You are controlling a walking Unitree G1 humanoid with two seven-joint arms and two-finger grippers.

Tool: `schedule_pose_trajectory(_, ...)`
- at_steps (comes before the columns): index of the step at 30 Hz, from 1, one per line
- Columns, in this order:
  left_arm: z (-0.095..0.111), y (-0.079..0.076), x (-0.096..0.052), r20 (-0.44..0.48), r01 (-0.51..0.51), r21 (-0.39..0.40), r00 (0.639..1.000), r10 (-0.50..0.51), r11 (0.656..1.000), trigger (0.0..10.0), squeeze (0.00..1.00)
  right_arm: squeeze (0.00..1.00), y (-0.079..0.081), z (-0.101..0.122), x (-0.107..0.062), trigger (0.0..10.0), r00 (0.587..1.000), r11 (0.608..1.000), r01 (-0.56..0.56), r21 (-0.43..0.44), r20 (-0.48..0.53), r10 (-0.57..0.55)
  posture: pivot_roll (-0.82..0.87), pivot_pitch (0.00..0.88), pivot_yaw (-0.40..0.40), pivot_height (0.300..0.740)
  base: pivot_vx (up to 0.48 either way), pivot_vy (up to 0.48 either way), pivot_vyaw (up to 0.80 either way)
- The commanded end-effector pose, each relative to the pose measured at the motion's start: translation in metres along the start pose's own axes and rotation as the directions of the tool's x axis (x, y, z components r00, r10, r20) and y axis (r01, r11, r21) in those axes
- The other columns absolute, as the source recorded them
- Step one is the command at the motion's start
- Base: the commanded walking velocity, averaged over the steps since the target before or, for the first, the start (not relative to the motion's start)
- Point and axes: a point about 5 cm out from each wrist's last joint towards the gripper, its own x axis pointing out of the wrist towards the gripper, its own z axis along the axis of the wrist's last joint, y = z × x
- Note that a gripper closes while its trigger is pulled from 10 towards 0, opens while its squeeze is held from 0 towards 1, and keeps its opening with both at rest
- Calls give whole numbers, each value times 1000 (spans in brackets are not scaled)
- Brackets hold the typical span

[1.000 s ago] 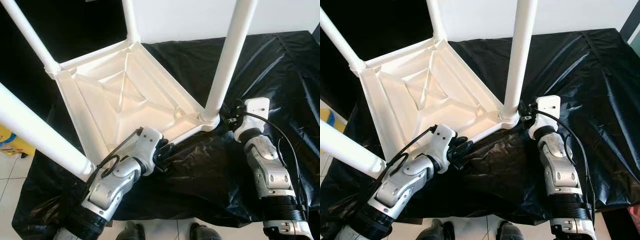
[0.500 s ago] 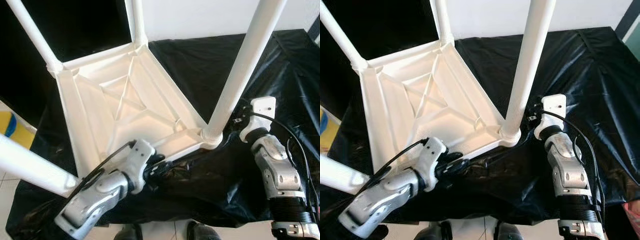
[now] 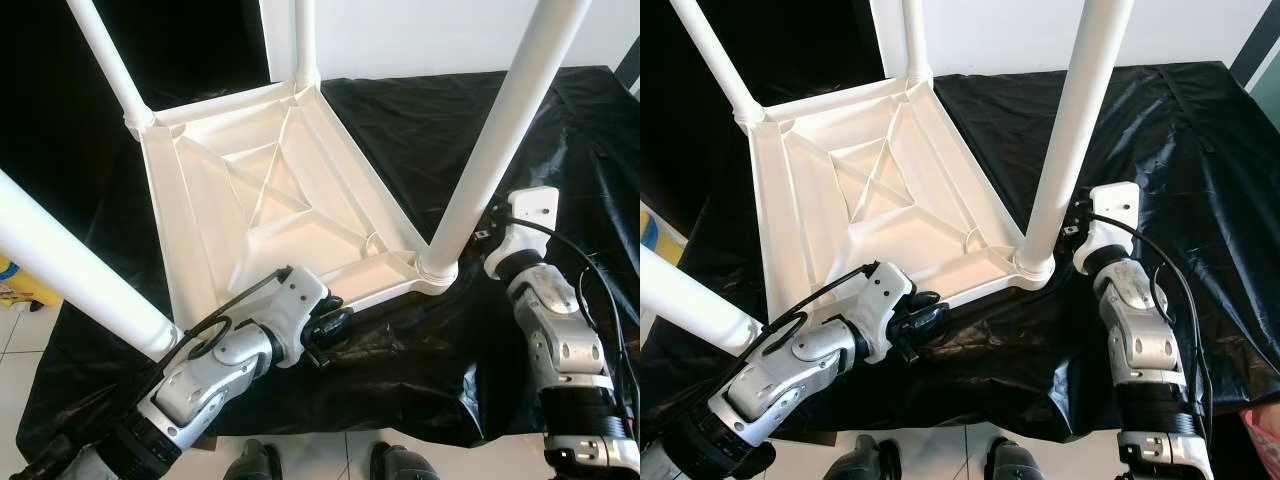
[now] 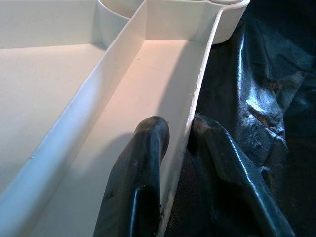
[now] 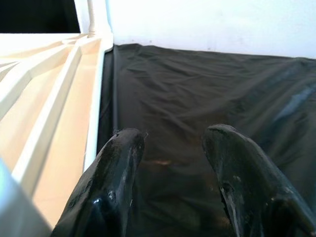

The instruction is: Building children table

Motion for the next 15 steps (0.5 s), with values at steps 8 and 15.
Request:
schedule_pose_trajectory(8, 7, -6, -11, 45, 240, 103, 968, -246, 965, 10000, 0, 0, 2, -12, -20, 10000, 989, 988, 147, 37, -5, -147, -154, 203, 45, 740, 0, 0, 0)
schedule_pose_trajectory(15, 23, 8, -13, 147, 44, 106, 987, -59, 993, 10000, 0, 0, 5, -21, -25, 10000, 972, 970, 237, 55, -19, -236, -133, 206, 37, 740, 0, 0, 0)
